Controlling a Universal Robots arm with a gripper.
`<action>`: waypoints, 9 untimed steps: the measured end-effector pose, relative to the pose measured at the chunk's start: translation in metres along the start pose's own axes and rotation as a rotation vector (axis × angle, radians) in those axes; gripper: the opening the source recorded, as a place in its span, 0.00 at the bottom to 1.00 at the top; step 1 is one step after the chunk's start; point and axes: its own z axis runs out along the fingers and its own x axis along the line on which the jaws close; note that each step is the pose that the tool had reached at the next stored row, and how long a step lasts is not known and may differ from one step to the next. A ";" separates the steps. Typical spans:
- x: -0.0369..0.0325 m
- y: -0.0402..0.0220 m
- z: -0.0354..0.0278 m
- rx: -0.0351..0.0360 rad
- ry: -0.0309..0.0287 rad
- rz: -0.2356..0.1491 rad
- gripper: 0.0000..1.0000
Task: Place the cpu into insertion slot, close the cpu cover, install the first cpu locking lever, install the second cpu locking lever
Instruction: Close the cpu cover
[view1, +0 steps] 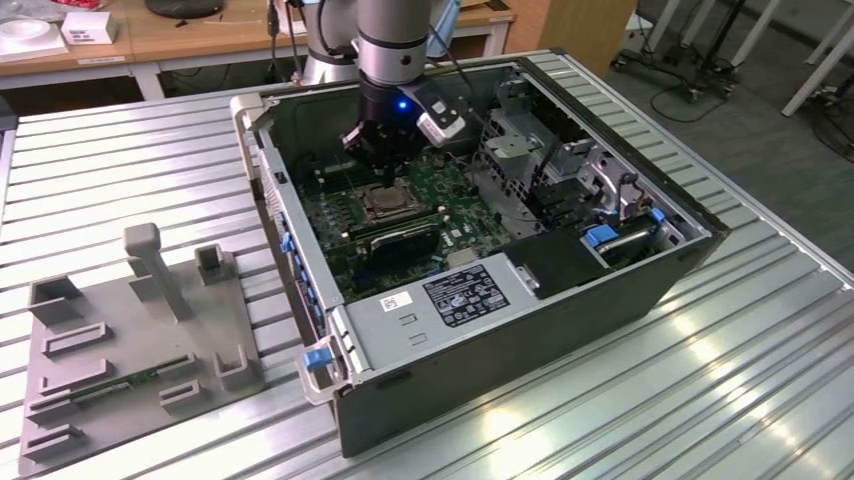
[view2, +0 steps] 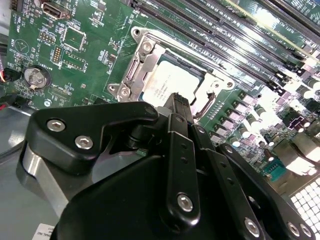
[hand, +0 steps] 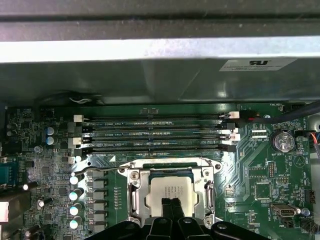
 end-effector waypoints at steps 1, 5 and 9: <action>0.0000 0.0000 0.0000 0.0000 0.0003 0.000 0.11; 0.0001 0.0000 0.0000 0.0002 0.0025 0.000 0.11; 0.0000 0.0000 0.0000 0.0002 0.0041 0.000 0.11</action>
